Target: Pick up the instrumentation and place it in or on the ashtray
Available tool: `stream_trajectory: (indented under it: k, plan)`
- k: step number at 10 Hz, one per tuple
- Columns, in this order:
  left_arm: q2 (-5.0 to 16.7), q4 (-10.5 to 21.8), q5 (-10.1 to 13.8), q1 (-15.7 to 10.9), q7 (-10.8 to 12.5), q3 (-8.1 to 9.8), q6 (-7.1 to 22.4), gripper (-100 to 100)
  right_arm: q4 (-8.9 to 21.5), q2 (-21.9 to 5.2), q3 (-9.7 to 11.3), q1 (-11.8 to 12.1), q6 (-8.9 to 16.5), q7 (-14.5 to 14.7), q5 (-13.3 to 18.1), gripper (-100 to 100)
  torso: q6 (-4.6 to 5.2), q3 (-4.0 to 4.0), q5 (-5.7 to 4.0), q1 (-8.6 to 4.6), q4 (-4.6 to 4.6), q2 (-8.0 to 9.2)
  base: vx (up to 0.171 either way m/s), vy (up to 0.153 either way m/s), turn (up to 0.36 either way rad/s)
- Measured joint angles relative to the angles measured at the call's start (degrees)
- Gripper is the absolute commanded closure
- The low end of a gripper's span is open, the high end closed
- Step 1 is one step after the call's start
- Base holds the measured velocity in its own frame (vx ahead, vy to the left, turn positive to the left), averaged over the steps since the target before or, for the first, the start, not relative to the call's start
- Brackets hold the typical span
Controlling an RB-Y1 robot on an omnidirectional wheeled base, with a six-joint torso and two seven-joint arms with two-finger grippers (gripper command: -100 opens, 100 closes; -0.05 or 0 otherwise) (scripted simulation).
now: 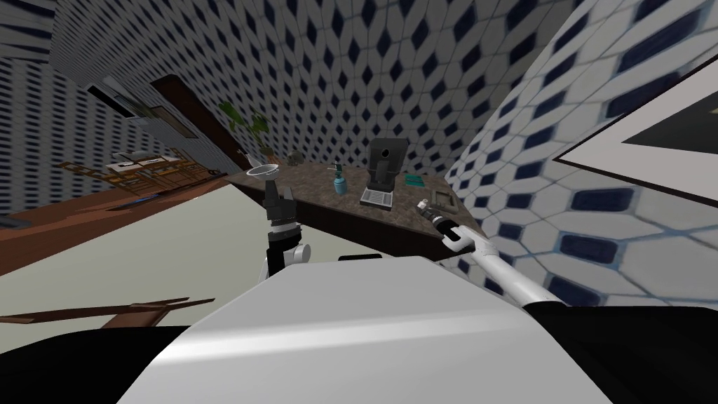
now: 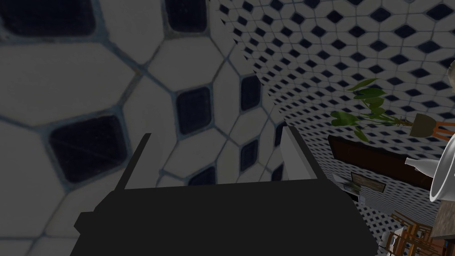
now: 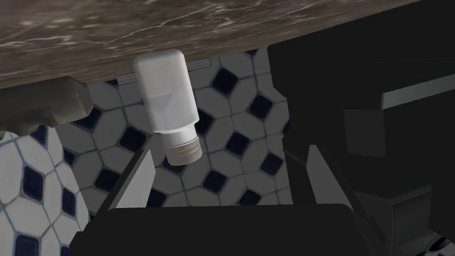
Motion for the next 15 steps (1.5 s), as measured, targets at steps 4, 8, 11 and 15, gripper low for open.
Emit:
stream_trajectory:
  k: [4, 8, 11, 15]
  plan:
    - [0.0, 0.0, 0.0, 0.0, 0.0, 0.0, 0.0, 0, 4.59, -4.31, 1.73, -0.61, 1.37, 0.67, 3.6, -100, 0.0, 0.01, -0.01, -0.04, 0.0, 0.02, 0.087, 0.067, -0.015]
    - [0.0, 0.0, 0.0, 0.0, 0.0, 0.0, 0.0, 0, 8.36, -8.69, 2.99, -0.88, 2.38, 1.25, 6.65, -100, -0.01, 0.02, -0.01, -0.03, 0.01, 0.04, 0.066, 0.054, -0.002]
    - [0.01, 0.0, 0.0, -0.01, 0.0, 0.01, 0.0, 0, 9.26, -7.78, 2.85, -1.38, 2.42, 1.7, 7.07, -100, -0.03, 0.1, -0.09, -0.39, 0.04, 0.17, 0.03, -0.019, 0.041]
    - [0.01, 0.0, 0.0, -0.01, 0.0, 0.01, 0.0, 0, 9.37, -7.72, 2.71, -1.49, 2.46, 1.78, 7.09, 100, -0.05, 0.12, -0.15, -0.3, 0.0, 0.27, 0.001, -0.002, -0.003]
